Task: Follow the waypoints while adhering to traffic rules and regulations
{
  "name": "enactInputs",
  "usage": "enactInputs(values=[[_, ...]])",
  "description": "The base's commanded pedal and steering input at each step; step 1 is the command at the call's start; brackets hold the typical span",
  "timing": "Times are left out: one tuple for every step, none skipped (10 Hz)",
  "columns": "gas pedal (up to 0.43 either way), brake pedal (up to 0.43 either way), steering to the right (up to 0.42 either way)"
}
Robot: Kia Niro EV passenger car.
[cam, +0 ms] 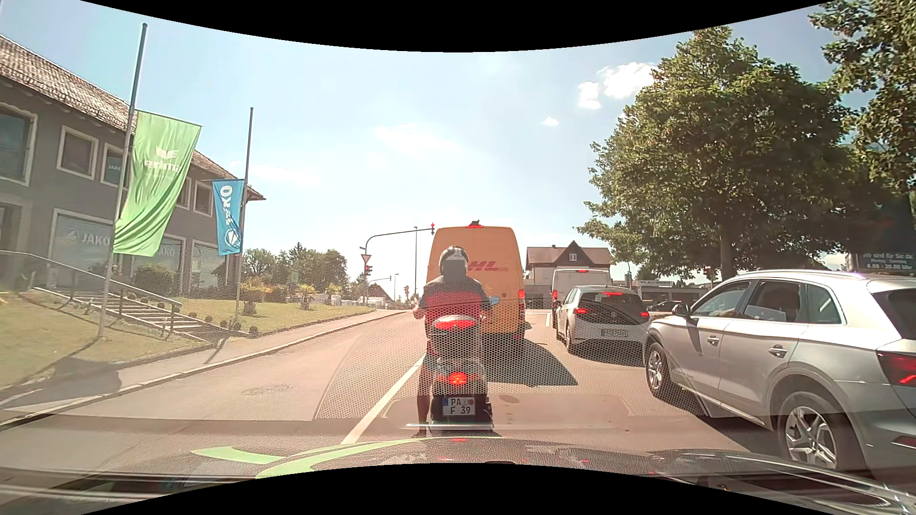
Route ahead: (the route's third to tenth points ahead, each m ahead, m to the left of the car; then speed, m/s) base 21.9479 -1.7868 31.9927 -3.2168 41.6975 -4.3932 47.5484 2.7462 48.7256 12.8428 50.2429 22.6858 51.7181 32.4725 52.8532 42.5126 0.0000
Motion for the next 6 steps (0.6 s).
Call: enactInputs(values=[[0.0, 0.25, 0.019], [0.0, 0.25, 0.019], [0.0, 0.25, 0.019], [0.0, 0.25, 0.019], [0.0, 0.25, 0.019], [0.0, 0.25, 0.019]])
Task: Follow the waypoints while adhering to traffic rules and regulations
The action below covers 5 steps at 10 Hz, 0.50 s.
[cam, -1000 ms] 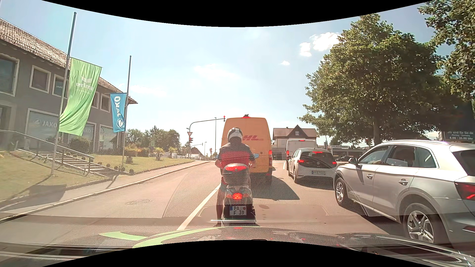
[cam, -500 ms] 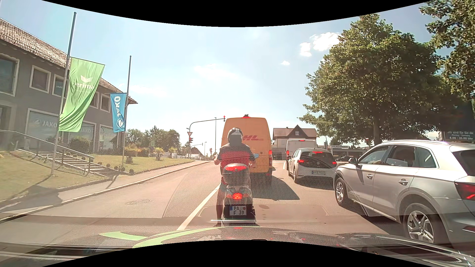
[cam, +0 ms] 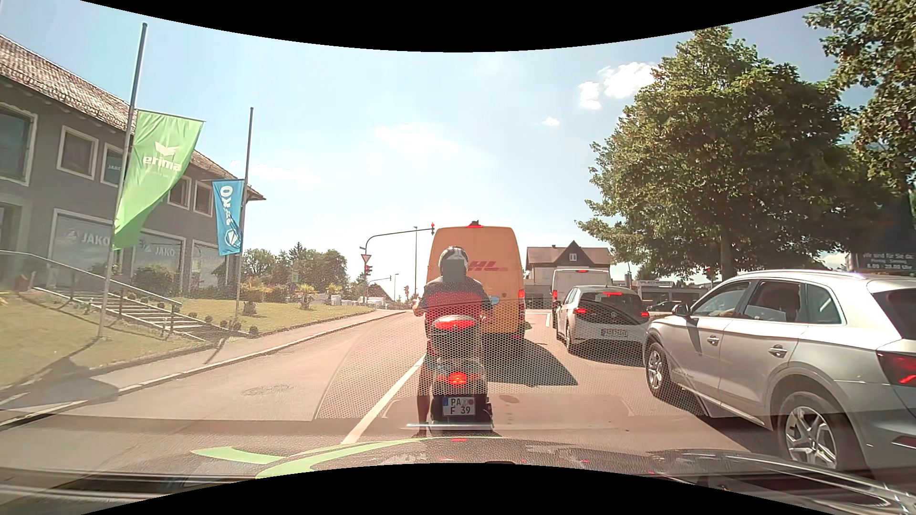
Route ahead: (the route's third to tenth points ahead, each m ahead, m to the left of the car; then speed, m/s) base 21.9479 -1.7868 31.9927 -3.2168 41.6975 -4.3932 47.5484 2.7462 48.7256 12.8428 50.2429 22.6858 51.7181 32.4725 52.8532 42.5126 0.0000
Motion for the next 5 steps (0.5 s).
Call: enactInputs(values=[[0.0, 0.25, 0.019], [0.0, 0.25, 0.019], [0.0, 0.25, 0.019], [0.0, 0.25, 0.019], [0.0, 0.25, 0.019]])
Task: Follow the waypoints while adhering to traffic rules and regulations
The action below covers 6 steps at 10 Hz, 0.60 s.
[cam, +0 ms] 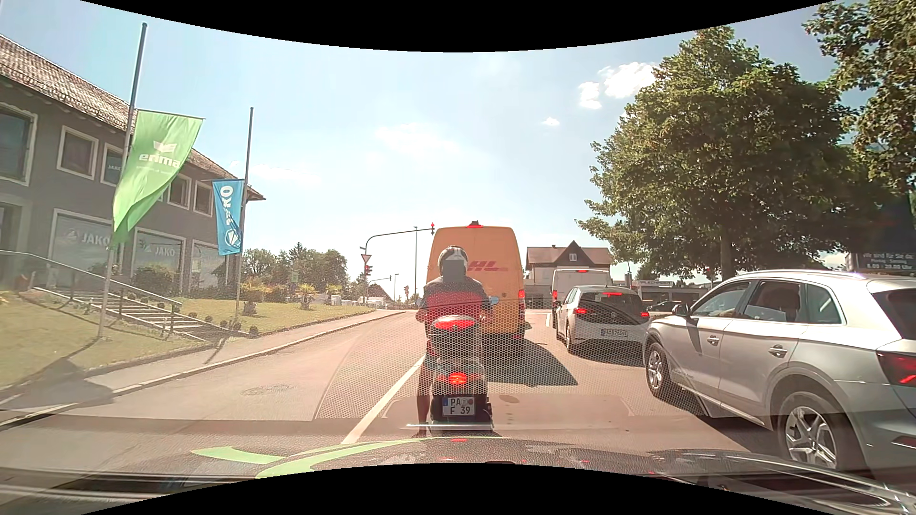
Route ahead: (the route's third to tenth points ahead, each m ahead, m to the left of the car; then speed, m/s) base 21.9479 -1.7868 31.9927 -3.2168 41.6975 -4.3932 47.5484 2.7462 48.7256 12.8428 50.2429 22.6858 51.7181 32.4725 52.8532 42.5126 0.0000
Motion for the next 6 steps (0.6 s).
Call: enactInputs(values=[[0.0, 0.25, 0.019], [0.0, 0.25, 0.019], [0.0, 0.25, 0.019], [0.0, 0.25, 0.019], [0.0, 0.25, 0.019], [0.0, 0.25, 0.019]])
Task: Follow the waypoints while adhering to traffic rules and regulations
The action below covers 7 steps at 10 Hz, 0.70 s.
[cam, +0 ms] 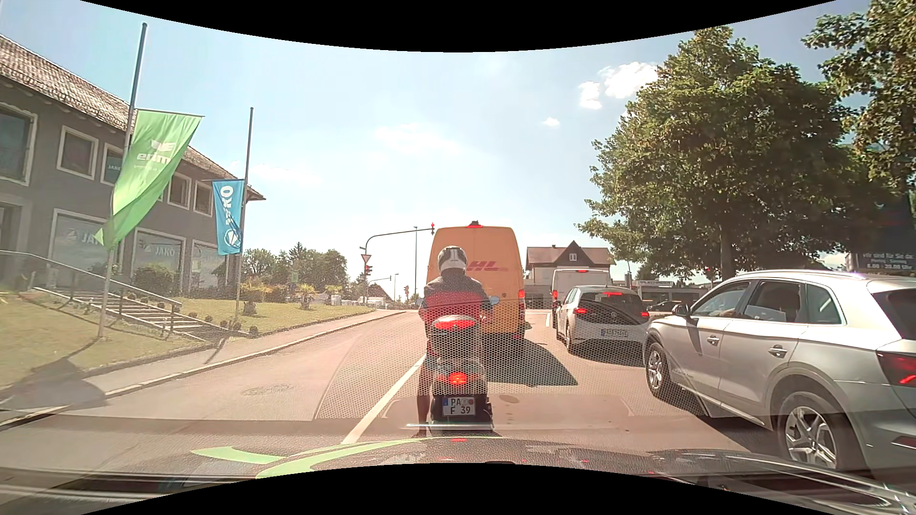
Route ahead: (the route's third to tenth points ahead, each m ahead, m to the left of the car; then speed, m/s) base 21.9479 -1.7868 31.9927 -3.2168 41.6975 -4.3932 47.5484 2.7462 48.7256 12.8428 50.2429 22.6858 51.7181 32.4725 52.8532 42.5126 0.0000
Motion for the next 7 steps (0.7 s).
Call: enactInputs(values=[[0.0, 0.25, 0.019], [0.0, 0.25, 0.019], [0.0, 0.25, 0.019], [0.0, 0.25, 0.019], [0.0, 0.25, 0.019], [0.0, 0.25, 0.019], [0.0, 0.25, 0.019]])
